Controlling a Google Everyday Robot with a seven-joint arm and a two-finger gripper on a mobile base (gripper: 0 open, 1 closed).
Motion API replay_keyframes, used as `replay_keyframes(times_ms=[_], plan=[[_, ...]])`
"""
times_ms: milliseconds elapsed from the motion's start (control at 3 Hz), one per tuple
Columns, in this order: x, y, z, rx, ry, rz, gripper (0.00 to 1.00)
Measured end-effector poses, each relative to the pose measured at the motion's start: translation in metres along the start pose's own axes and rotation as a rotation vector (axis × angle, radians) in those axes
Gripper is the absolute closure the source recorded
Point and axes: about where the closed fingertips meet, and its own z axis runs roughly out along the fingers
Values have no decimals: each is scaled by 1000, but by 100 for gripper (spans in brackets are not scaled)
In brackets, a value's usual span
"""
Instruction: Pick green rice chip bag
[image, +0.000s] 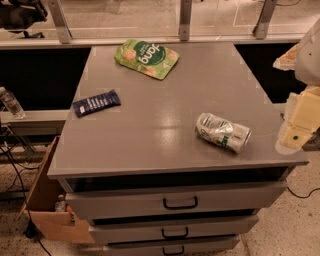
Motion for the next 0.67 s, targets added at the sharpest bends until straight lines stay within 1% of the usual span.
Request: replay_keyframes(times_ms=[333, 667], plan=[[0, 0, 0, 0, 0, 0, 0], [-29, -20, 20, -7, -77, -26, 0]])
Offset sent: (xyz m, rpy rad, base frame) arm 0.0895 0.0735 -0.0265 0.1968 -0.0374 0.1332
